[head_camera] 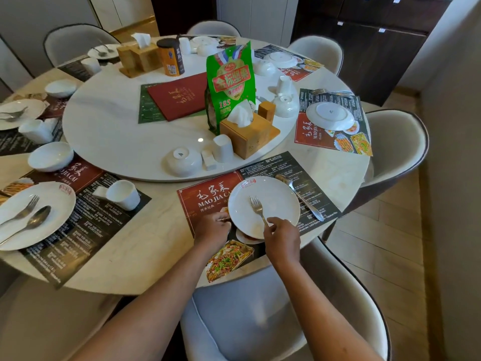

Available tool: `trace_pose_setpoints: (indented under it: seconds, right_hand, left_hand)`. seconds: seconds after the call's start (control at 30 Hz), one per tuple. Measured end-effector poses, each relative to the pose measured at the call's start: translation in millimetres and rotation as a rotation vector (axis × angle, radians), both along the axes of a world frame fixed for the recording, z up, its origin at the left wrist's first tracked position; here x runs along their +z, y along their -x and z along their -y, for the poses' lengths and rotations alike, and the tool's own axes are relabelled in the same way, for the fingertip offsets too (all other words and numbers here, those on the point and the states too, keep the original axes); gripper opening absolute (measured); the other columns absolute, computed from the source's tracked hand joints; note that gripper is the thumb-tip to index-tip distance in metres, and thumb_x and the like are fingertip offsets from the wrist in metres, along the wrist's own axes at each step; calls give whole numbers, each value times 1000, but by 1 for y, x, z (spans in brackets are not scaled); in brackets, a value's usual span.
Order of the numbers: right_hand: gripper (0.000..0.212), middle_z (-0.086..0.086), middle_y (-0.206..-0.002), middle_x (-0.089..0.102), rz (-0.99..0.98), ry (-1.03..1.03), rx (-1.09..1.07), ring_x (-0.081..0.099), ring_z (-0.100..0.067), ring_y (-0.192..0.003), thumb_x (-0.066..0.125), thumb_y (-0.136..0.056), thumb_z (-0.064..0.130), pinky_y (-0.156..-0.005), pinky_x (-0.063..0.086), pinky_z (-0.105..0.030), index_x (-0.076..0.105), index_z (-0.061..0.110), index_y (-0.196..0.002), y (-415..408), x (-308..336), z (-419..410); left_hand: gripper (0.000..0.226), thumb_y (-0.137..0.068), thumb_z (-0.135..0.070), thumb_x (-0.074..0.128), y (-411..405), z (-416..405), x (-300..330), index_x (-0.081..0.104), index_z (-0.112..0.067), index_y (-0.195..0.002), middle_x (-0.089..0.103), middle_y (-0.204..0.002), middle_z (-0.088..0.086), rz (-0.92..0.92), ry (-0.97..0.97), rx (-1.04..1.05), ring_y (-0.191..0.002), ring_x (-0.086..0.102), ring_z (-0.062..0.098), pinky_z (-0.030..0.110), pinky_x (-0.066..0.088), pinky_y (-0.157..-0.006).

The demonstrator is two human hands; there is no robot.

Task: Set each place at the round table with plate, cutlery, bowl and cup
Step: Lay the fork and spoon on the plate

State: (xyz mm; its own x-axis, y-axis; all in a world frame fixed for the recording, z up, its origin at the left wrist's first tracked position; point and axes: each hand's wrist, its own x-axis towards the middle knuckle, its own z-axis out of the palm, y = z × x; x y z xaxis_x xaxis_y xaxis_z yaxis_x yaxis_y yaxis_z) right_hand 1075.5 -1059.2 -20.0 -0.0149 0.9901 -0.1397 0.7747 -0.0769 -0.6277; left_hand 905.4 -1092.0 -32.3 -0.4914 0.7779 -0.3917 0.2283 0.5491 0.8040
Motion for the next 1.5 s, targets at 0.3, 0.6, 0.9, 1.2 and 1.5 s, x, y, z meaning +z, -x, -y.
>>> trace_pose_setpoints:
  seconds: [0.3, 0.6, 0.9, 1.2, 1.5]
  right_hand:
    - [33, -3, -106, 62, 192, -39, 173, 60, -20, -98, 54, -98, 16, -84, 52, -33, 68, 22, -127, -10, 4, 2]
    - [37, 1, -115, 64, 149, -47, 149, 62, -19, -105, 59, -97, 33, -90, 53, -37, 63, 25, -132, -17, 7, -8]
    - [39, -9, -125, 59, 359, -163, 68, 53, -29, -113, 53, -96, 10, -89, 48, -44, 61, 21, -133, -47, 17, -74]
    - [46, -10, -113, 63, 399, -112, 171, 61, -32, -104, 53, -89, -4, -83, 54, -45, 61, 18, -129, -60, 3, -106]
    - [52, -10, -120, 58, 181, -74, -78, 57, -32, -110, 46, -89, -4, -90, 46, -44, 54, 18, -136, -72, 4, -99]
  left_hand:
    - [32, -96, -13, 63, -7, 2, 4, 68, -22, -126, 60, -76, -16, -84, -9, -32, -70, 61, 4, 21, 46, -61]
    - [31, -96, -16, 59, -13, 0, 5, 68, -23, -126, 72, -104, -1, -123, -13, 7, -73, 59, 4, 22, 43, -59]
    - [64, -101, -45, 49, -28, -9, 7, 26, -24, -157, 30, -160, 7, -680, 6, -320, -148, 23, 30, 50, 26, -121]
    - [74, -101, -58, 37, -39, -15, 6, 3, -30, -161, -1, -168, 14, -919, 60, -509, -154, -5, 36, 51, 1, -125]
    - [75, -100, -58, 41, -35, -8, -1, 9, -28, -160, 6, -168, 13, -905, 12, -466, -154, 0, 34, 50, 3, -124]
